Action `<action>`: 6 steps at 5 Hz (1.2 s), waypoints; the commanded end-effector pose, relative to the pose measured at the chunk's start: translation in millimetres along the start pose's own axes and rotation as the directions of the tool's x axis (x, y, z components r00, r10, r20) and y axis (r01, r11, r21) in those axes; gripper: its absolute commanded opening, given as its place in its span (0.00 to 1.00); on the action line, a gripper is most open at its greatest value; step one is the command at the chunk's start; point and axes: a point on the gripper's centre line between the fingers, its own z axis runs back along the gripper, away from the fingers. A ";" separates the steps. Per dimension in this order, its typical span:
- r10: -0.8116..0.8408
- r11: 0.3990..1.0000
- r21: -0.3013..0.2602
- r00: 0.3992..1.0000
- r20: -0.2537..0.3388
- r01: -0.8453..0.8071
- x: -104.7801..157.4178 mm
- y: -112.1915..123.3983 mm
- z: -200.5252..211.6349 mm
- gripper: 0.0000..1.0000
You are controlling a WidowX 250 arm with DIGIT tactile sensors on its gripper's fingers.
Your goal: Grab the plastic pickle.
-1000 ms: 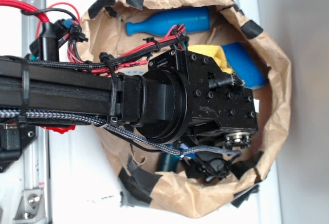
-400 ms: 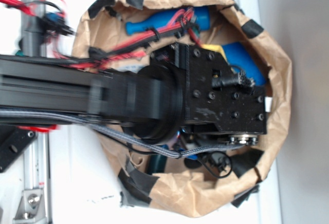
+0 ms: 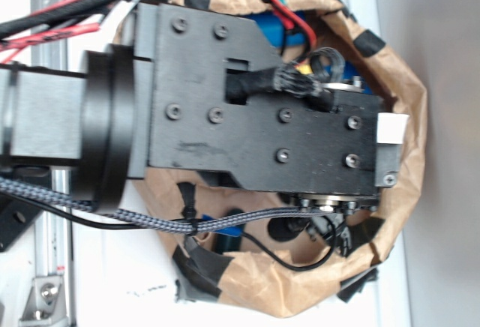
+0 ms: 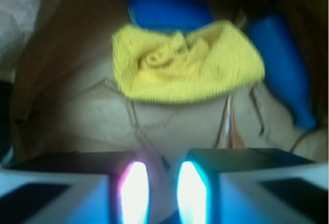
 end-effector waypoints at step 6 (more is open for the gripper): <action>0.384 0.898 -0.124 0.889 -0.250 -0.423 -38.3 -28.8 -53.9 0.00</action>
